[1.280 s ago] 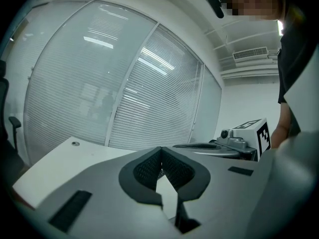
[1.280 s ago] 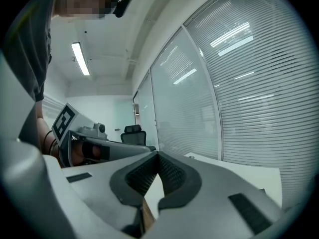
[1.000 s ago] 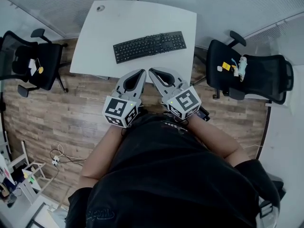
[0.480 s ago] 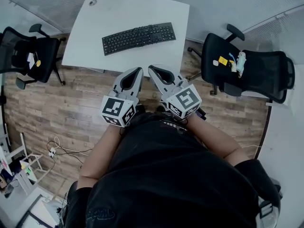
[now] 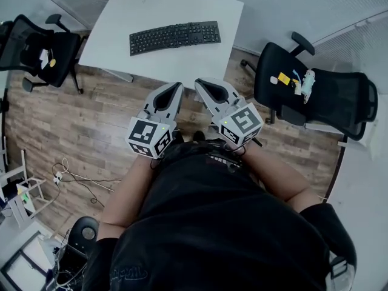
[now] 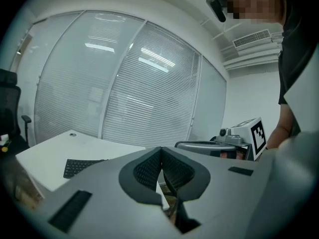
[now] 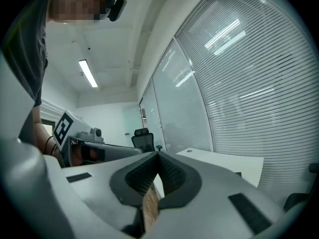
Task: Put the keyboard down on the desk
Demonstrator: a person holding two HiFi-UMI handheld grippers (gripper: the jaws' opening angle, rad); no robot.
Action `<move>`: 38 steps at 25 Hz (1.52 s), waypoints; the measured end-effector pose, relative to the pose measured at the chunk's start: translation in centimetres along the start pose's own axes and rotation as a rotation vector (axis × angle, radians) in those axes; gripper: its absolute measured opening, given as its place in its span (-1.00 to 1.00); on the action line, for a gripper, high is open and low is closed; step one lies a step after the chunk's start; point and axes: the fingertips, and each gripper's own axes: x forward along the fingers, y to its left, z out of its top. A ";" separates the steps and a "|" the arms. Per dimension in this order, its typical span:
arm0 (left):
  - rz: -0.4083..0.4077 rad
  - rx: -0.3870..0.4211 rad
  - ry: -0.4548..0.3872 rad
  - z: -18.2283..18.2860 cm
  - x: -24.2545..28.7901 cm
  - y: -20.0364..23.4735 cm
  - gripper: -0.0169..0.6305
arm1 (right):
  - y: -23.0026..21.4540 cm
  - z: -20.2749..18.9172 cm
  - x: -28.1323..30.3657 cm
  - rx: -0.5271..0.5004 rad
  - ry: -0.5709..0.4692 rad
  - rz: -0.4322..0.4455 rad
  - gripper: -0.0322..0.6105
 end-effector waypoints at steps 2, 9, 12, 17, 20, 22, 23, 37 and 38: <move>0.019 -0.004 -0.010 0.1 -0.3 -0.7 -0.90 | 0.1 -0.2 -0.9 0.009 0.004 0.023 -0.83; 0.000 -0.015 -0.003 -0.2 -2.2 -2.8 -0.90 | 2.3 -0.2 -2.3 0.007 0.027 0.100 -0.83; -0.012 -0.023 -0.012 -0.3 -3.1 -3.3 -0.90 | 2.8 -0.1 -2.7 0.000 0.036 0.116 -0.83; -0.044 -0.012 -0.015 -0.7 -5.1 -4.2 -0.90 | 3.8 -0.1 -3.5 -0.004 0.045 0.121 -0.83; -0.045 -0.012 -0.013 -1.1 -6.4 -4.0 -0.90 | 4.7 -0.1 -3.6 -0.010 0.046 0.116 -0.83; -0.043 -0.015 -0.015 -1.3 -7.1 -3.9 -0.90 | 5.3 -0.2 -3.7 -0.009 0.047 0.107 -0.83; -0.042 -0.017 -0.015 -1.4 -7.5 -3.8 -0.90 | 5.6 -0.3 -3.8 -0.008 0.047 0.103 -0.83; -0.082 -0.013 -0.053 -1.9 -16.4 -3.9 -0.90 | 14.6 -0.5 -4.0 -0.029 0.012 0.054 -0.83; -0.087 -0.013 -0.057 -1.9 -17.1 -3.9 -0.90 | 15.4 -0.5 -4.1 -0.030 0.009 0.049 -0.83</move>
